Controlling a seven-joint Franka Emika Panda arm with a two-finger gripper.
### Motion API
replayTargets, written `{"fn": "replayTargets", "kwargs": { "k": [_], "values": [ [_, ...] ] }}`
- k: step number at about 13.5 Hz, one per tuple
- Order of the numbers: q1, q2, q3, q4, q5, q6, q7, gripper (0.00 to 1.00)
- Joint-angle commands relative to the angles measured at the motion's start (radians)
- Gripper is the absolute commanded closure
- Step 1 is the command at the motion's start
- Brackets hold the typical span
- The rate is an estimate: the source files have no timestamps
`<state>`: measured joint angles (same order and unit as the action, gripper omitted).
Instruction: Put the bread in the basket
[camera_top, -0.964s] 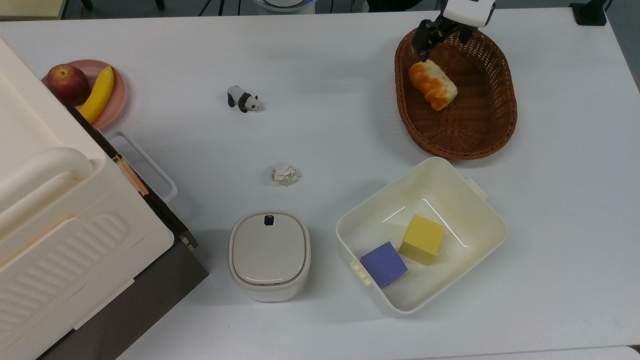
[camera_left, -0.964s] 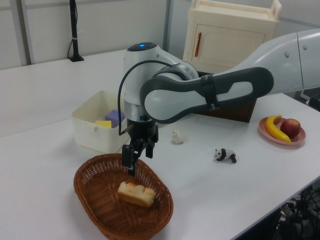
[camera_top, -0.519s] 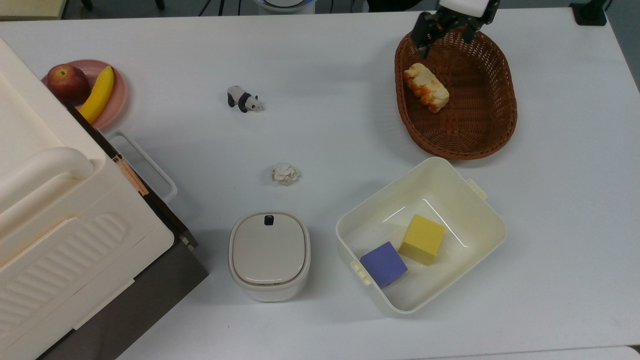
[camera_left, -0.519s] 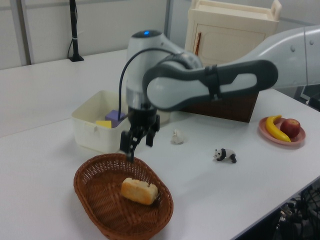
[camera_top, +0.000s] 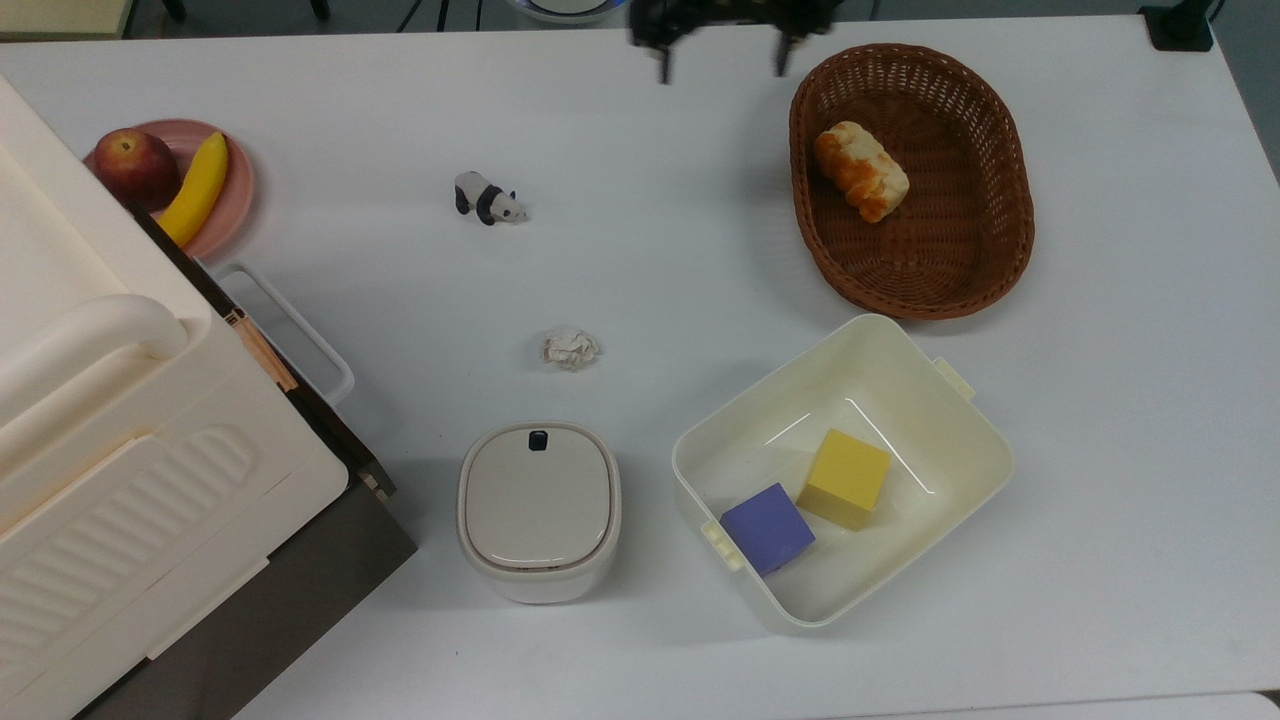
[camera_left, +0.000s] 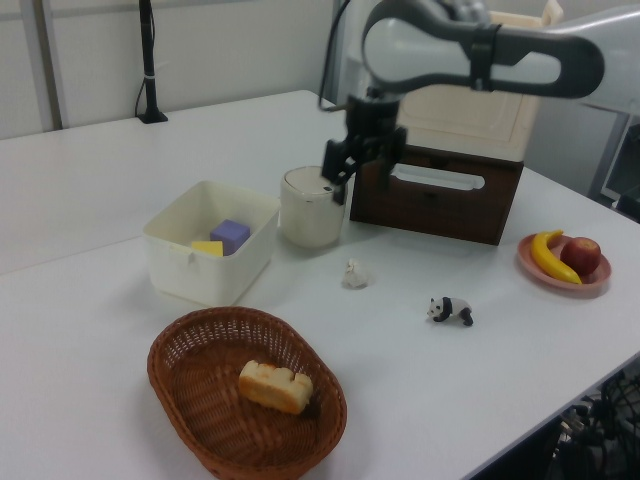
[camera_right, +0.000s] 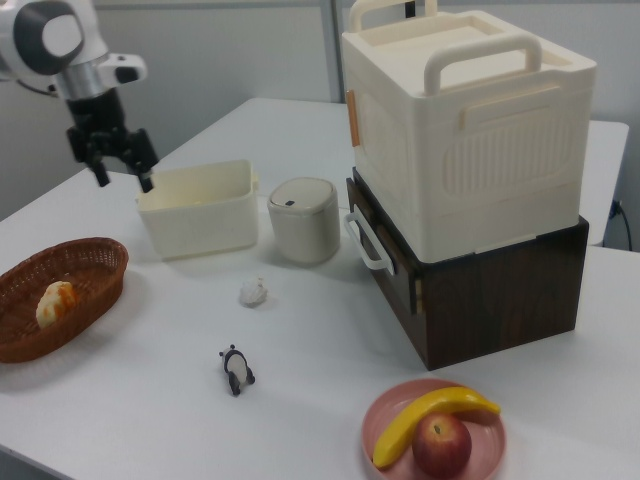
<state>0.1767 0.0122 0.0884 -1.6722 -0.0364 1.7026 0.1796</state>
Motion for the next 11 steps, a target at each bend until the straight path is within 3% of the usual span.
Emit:
{"fn": "replayTargets", "kwargs": {
  "k": [1,3,6,9,11],
  "values": [
    [-0.011,-0.024,-0.105,0.012,-0.031,-0.044,-0.098,0.00],
    [-0.069,-0.026,-0.110,0.012,-0.022,-0.043,-0.124,0.00],
    [-0.086,-0.031,-0.139,0.014,-0.014,-0.035,-0.121,0.00],
    [-0.129,-0.031,-0.128,0.028,0.050,-0.035,-0.098,0.00],
    [-0.131,-0.031,-0.128,0.028,0.053,-0.034,-0.103,0.00]
  ]
}}
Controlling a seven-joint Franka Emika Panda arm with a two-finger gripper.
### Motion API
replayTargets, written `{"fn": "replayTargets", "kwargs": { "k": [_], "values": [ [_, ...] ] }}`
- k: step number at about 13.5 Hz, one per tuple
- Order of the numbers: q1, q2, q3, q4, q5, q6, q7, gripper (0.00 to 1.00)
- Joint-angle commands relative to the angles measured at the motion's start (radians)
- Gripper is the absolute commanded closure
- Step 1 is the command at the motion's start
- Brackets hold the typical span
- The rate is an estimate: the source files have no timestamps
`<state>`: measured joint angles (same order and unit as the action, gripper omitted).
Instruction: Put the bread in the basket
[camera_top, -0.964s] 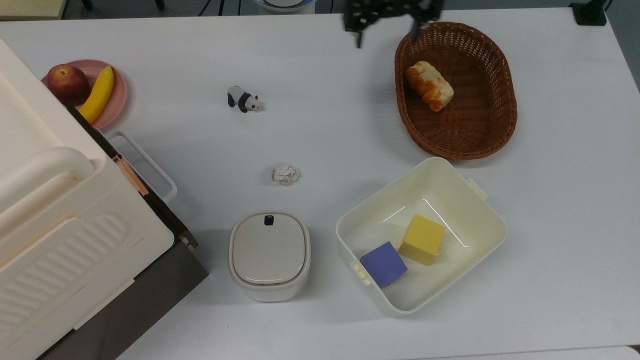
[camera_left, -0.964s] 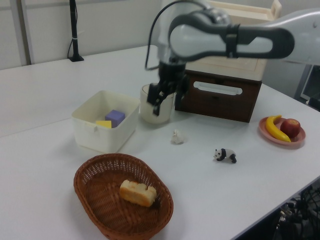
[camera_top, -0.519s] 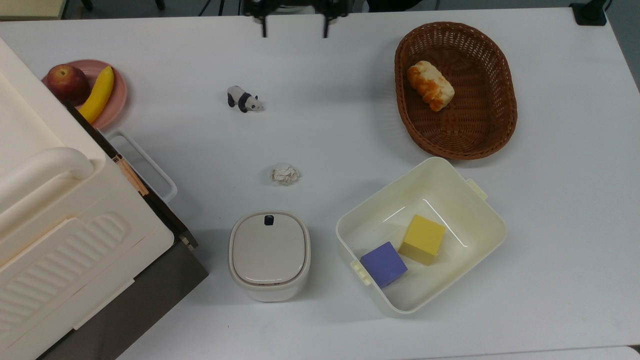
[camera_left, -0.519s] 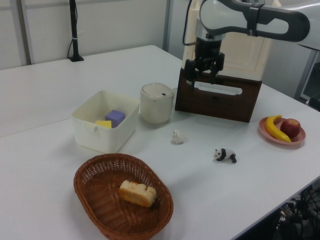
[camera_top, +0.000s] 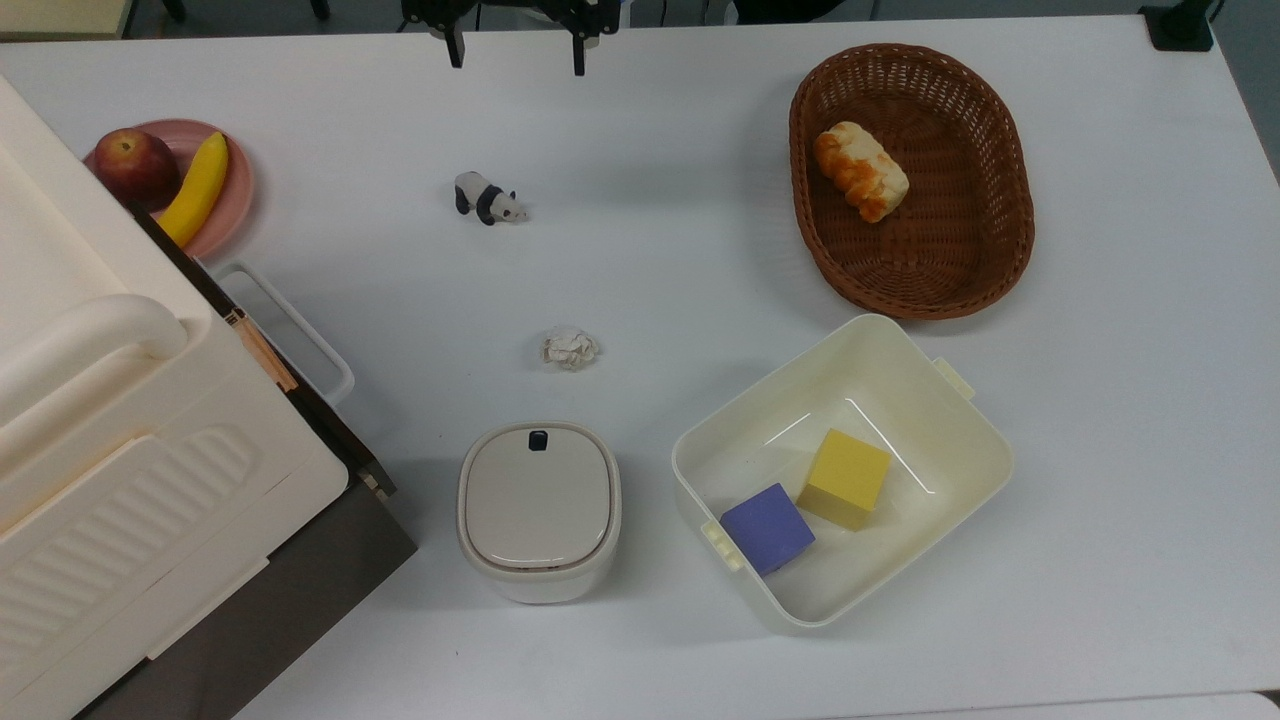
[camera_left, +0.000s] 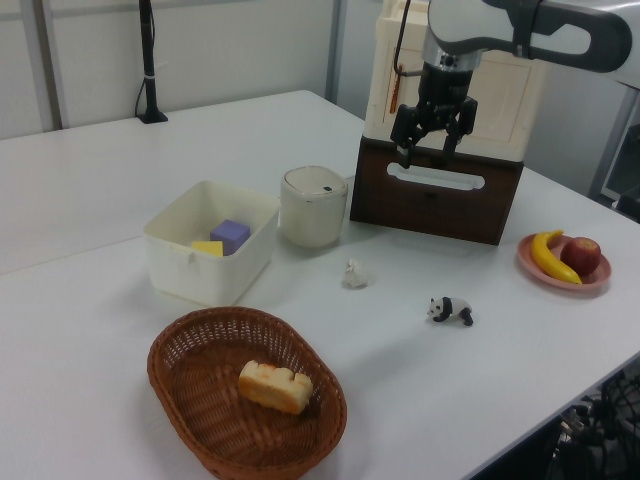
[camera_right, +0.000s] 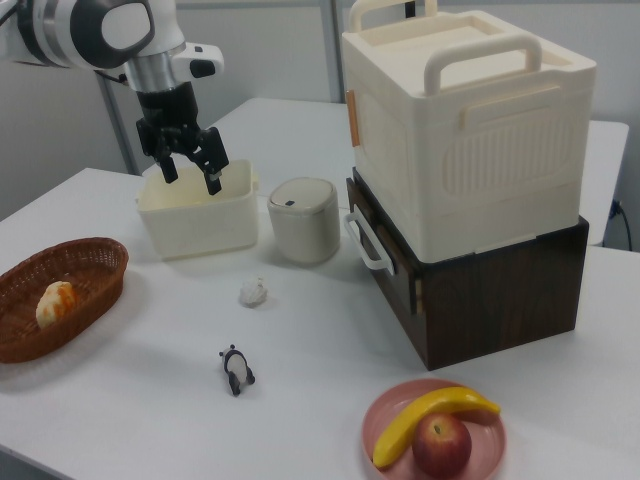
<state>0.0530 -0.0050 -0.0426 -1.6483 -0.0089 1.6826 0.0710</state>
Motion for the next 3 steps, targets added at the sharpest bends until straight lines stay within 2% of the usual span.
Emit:
{"fn": "replayTargets", "kwargs": {
  "k": [1,3],
  "values": [
    [-0.008,-0.018,0.001,0.004,0.027,-0.017,0.004,0.00],
    [-0.019,-0.023,0.001,0.005,0.029,-0.018,0.003,0.00]
  ]
}}
